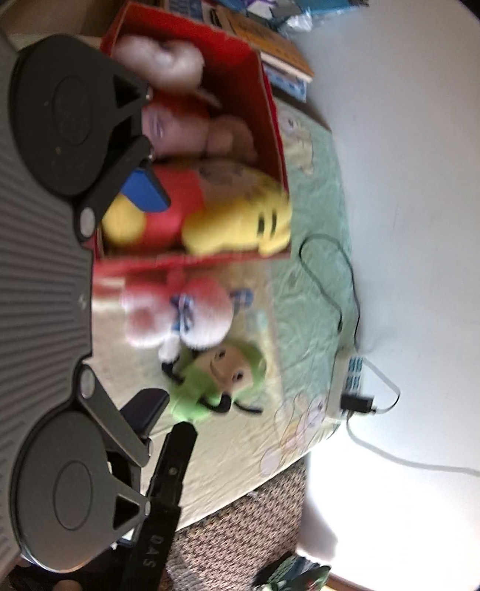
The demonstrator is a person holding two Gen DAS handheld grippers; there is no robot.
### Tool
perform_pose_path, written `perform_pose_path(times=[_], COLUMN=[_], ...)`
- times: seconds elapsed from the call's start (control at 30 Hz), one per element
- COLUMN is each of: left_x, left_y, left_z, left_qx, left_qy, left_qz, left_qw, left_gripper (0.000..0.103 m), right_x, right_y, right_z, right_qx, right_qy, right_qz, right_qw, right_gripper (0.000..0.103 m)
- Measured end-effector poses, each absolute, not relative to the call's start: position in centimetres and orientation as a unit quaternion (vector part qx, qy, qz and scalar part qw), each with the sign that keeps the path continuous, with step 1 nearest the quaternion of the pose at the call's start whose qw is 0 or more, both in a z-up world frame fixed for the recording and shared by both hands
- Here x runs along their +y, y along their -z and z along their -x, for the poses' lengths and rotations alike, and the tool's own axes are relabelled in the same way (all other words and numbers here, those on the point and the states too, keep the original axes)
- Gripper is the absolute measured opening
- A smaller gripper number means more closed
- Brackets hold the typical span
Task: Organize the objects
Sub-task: 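Move the right tool from the box toward the green pear plush, then close the right tool on the green pear plush's body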
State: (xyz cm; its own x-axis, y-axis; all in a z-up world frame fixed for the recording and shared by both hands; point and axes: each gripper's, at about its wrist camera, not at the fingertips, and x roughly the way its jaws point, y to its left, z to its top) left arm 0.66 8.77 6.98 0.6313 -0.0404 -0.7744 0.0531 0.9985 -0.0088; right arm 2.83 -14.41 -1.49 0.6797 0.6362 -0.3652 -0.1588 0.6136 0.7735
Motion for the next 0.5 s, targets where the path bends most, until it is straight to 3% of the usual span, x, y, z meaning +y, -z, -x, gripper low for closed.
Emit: perform_pose_path(times=[0.5], left_x=[2.3], left_y=[0.1], left_z=[-4.4], left_qx=[0.467], left_qy=[0.092], left_qz=[0.004], left_qw=[0.880], left_gripper=[0.100], right_x=[-19.7], right_y=[4.9], right_z=[-4.9], right_qx=[0.355], right_qy=[-0.213], right_qz=[-0.374], right_qw=[0.830], right_gripper=[0.042])
